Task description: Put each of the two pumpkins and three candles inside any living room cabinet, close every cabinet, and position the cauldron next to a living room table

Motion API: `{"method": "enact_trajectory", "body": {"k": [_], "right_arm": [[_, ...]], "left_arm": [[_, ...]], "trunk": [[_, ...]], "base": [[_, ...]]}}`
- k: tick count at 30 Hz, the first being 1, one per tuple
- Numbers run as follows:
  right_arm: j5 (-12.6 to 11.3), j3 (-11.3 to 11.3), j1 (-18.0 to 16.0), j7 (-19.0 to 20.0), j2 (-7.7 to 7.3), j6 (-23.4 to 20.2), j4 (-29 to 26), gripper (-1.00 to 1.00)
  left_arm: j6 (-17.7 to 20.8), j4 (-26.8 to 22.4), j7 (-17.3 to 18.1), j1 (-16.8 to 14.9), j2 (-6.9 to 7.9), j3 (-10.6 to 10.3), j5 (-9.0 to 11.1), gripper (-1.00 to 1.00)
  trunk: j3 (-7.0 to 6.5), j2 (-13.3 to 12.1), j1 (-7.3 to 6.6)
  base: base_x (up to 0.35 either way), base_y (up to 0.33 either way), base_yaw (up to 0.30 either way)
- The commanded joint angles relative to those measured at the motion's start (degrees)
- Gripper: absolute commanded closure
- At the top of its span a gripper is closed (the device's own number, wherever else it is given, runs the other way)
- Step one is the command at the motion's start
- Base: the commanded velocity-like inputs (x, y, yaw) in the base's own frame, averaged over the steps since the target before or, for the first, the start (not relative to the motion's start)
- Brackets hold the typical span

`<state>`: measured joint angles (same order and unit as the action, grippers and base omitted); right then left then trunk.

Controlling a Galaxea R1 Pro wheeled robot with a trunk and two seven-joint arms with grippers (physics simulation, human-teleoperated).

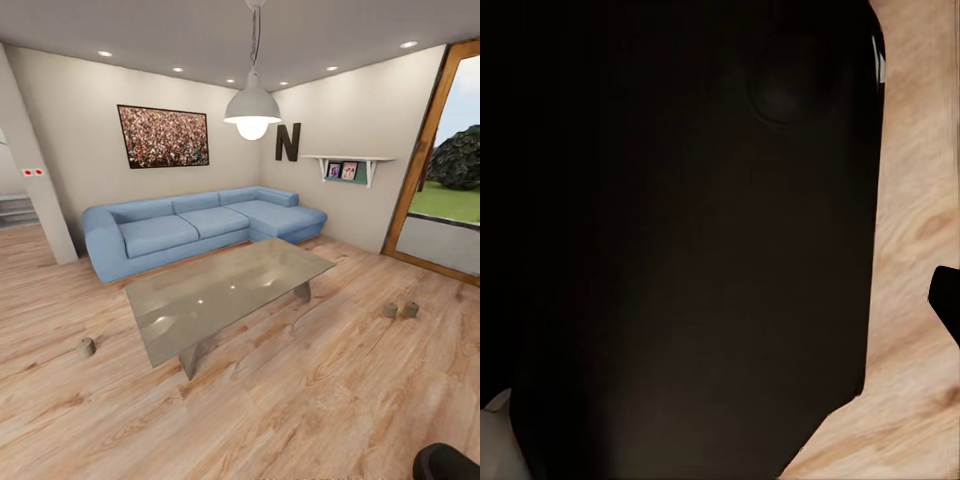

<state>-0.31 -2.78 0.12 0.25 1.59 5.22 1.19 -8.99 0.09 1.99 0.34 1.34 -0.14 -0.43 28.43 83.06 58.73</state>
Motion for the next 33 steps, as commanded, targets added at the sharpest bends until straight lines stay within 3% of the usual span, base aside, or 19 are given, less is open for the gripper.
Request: {"method": "enact_trajectory", "body": {"k": [1, 15, 22, 33], "right_arm": [[-0.04, -0.31, -0.03, 0.02, 0.03, 0.5, 0.13, -1.0], [-0.04, -0.4, -0.03, 0.02, 0.25, 0.75, 0.05, -1.0], [-0.04, -0.4, -0.03, 0.02, 0.26, 0.75, 0.04, -1.0], [-0.06, -0.44, -0.03, 0.02, -0.06, 0.75, 0.13, -1.0]], "left_arm": [[-0.3, 0.01, 0.15, 0.01, 0.02, 0.04, 0.07, -1.0], [-0.53, -0.14, 0.18, 0.01, 0.06, -0.01, 0.13, -1.0], [-2.8, -0.17, 0.36, 0.01, 0.07, -0.35, -0.07, -1.0], [-3.95, -0.17, 0.47, 0.01, 0.07, -0.75, -0.31, -1.0]], "trunk": [[0.05, 0.02, 0.0], [0.12, 0.02, 0.0], [0.13, 0.02, 0.0], [0.13, 0.02, 0.0]], "base": [[0.0, 0.0, -0.213], [0.0, 0.0, -0.244], [0.014, -0.003, -0.276], [0.153, -0.138, -0.282]]}}
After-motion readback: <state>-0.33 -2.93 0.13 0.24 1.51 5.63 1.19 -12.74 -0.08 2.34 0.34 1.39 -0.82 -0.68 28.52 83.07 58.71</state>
